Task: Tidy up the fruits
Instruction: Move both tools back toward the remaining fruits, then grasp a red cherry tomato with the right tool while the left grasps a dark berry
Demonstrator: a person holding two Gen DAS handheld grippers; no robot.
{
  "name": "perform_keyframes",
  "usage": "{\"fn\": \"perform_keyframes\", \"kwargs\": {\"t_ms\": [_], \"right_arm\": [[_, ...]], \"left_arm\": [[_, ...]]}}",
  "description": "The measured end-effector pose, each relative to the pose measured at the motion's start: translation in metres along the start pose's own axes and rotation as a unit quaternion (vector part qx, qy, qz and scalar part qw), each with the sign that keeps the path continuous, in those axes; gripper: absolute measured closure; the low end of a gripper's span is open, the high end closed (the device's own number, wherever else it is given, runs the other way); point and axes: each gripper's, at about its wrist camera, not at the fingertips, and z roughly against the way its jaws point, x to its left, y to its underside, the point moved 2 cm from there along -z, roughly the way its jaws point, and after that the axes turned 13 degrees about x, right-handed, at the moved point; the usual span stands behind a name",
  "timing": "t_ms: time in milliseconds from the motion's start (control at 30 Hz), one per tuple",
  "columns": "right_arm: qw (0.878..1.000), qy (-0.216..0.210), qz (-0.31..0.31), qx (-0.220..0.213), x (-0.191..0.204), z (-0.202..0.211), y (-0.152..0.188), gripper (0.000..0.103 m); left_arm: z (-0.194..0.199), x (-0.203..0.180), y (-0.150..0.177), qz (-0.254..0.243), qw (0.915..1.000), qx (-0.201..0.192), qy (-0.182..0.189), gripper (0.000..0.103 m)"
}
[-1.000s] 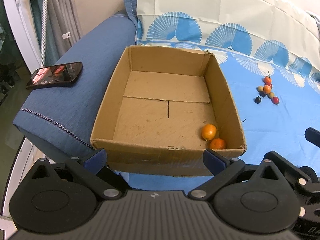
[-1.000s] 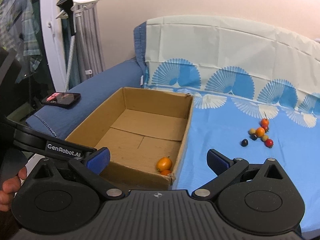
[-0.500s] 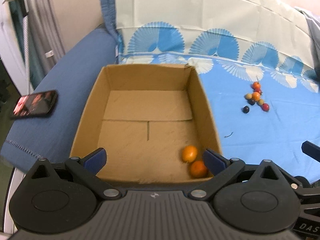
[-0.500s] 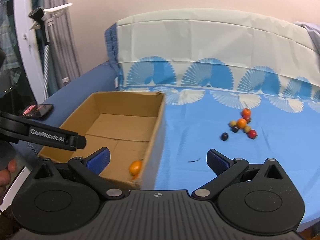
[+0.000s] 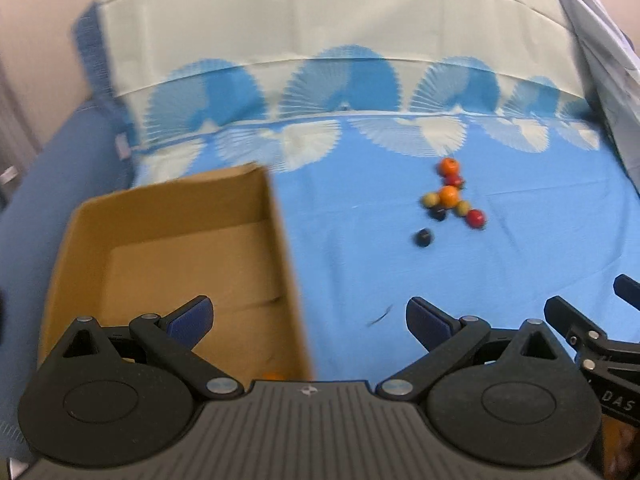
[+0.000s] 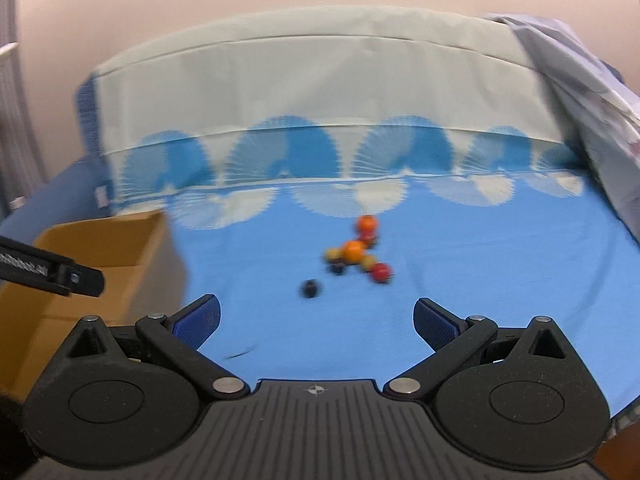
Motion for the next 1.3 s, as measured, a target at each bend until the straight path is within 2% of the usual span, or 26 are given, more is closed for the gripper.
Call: {"fn": "perform_keyframes", "kwargs": {"t_ms": [233,367,500,667,800,1033,1167,1200,1267,1300], "right_arm": [[0.999,0.032,-0.031,0.016,-0.058,-0.085,-0.022,0.001],[0.997,0.048,-0.043,0.036,-0.078,-0.145,-0.031,0.001],[0.997,0.057,-0.013,0.043,-0.085,-0.202,-0.037,0.001],[0.997,0.042,0.025,0.057,-0.090,-0.254,-0.041,0.001],[0.997,0.031,0.030,0.064,-0.092,-0.278,-0.045,0.001],[0.997,0.041,0.027,0.061,-0.093,-0.301,-0.047,0.001],[0.997,0.046,0.030,0.047,-0.091,-0.302,-0.044,0.001],[0.997,0.045,0.029,0.047,-0.091,-0.301,-0.044,0.003],[0.997,0.048,0.031,0.045,-0.090,-0.298,-0.045,0.022],[0.997,0.047,0.039,0.044,-0.088,-0.295,-0.045,0.039]], "left_arm": [[-0.093,-0.052,-0.086,-0.032,0.9981,0.049,0.019,0.000],[-0.157,-0.084,-0.125,-0.061,0.9929,0.075,0.070,0.000],[-0.207,-0.106,-0.150,-0.056,0.9870,0.105,0.108,0.000],[-0.246,-0.125,-0.174,-0.047,0.9834,0.131,0.117,0.000],[-0.267,-0.134,-0.183,-0.044,0.9810,0.149,0.116,0.000],[-0.295,-0.149,-0.188,-0.046,0.9776,0.181,0.098,0.000],[-0.297,-0.156,-0.187,-0.058,0.9793,0.179,0.074,0.001],[-0.297,-0.158,-0.186,-0.059,0.9797,0.179,0.068,0.005],[-0.290,-0.158,-0.184,-0.061,0.9827,0.169,0.044,0.034],[-0.286,-0.157,-0.184,-0.059,0.9825,0.168,0.055,0.048]]}}
